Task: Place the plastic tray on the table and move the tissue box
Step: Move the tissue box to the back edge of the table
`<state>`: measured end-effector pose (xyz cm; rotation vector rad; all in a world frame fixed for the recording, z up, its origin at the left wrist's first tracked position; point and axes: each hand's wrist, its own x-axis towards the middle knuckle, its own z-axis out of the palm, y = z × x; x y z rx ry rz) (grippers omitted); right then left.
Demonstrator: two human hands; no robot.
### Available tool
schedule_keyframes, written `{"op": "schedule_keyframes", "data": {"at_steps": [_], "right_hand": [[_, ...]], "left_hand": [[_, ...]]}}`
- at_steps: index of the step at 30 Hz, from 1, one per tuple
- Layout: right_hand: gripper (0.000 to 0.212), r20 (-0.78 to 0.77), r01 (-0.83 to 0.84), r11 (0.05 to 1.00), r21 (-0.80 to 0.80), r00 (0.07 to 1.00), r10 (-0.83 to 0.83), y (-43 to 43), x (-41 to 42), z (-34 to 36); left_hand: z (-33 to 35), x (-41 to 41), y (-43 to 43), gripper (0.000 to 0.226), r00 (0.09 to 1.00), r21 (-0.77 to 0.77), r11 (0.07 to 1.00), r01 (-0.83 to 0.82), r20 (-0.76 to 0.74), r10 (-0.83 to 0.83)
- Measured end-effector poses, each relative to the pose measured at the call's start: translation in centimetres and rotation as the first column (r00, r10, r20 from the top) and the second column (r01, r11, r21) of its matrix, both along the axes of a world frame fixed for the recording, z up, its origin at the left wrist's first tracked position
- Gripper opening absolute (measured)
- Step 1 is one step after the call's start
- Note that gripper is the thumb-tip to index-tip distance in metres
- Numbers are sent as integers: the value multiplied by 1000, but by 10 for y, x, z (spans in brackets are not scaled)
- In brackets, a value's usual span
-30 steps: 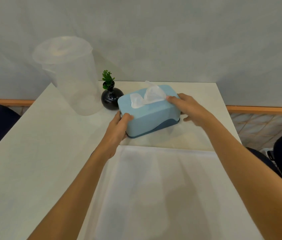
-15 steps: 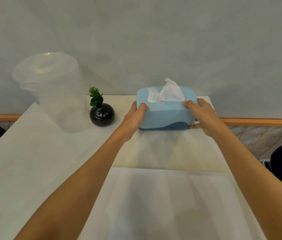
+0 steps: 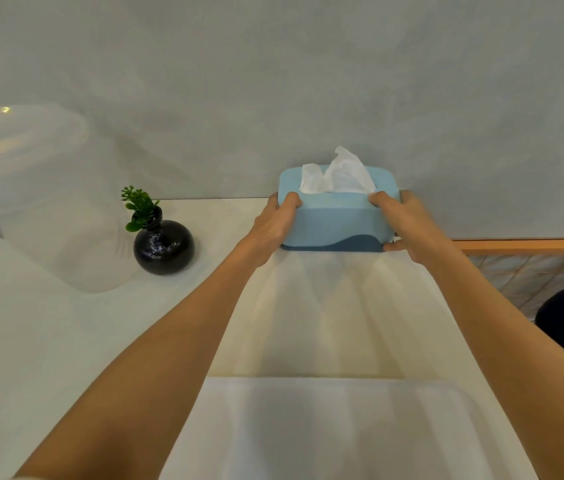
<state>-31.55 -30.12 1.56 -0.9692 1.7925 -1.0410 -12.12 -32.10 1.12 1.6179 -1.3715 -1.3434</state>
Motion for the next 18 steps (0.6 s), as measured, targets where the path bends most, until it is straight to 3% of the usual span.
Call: {"op": "schedule_keyframes", "data": {"at_steps": [18], "right_hand": [[51, 37, -28, 998, 56, 999, 26, -12, -17, 12]], "left_hand": [[11, -19, -10, 56, 997, 24, 998, 56, 43, -57]]}}
